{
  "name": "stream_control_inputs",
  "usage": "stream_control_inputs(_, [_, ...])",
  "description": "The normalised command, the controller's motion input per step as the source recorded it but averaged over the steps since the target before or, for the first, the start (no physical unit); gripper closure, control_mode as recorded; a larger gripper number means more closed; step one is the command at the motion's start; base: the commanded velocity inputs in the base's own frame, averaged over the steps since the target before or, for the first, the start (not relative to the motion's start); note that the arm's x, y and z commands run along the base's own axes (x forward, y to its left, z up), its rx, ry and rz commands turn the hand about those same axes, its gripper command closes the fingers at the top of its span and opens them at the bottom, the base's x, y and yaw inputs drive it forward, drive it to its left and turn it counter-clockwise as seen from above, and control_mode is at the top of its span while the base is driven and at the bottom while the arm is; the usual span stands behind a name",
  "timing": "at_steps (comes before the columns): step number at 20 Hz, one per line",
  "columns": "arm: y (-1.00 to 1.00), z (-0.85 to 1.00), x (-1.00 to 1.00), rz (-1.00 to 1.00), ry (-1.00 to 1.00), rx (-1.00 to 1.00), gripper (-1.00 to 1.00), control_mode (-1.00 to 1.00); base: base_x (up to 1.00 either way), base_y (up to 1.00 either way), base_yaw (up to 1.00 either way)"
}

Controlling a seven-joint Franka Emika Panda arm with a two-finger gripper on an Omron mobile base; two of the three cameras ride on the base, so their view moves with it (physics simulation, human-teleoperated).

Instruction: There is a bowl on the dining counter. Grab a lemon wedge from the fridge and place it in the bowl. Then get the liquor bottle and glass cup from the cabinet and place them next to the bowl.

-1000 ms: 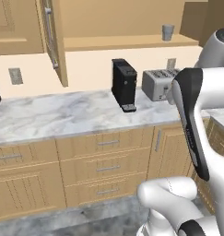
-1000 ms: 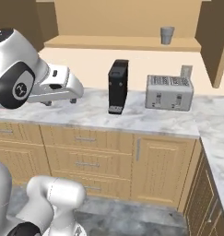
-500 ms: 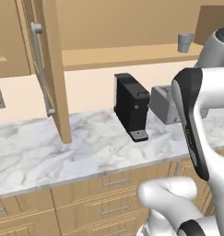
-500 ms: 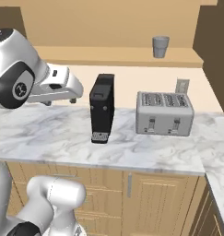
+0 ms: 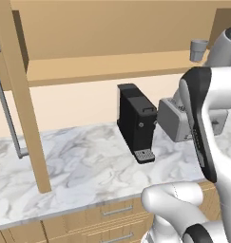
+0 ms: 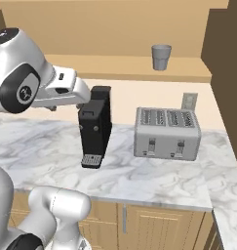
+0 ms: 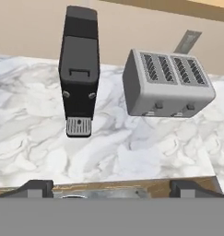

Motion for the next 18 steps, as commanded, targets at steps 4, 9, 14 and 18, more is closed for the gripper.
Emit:
stream_control_inputs(4, [-0.69,0.18,-0.32,0.00,-0.19,0.16,-1.00,-1.00,0.00,0.00,0.00])
stream_control_inputs(9, [-0.58,0.26,-0.12,-0.15,-0.21,0.13,-1.00,-1.00,0.00,0.00,0.00])
stream_control_inputs(14, [-0.40,0.31,0.24,-0.28,-0.09,0.11,-1.00,-1.00,0.00,0.00,0.00])
stream_control_inputs(18, [-0.47,0.31,0.53,-0.26,0.00,0.16,-1.00,-1.00,0.00,0.00,0.00])
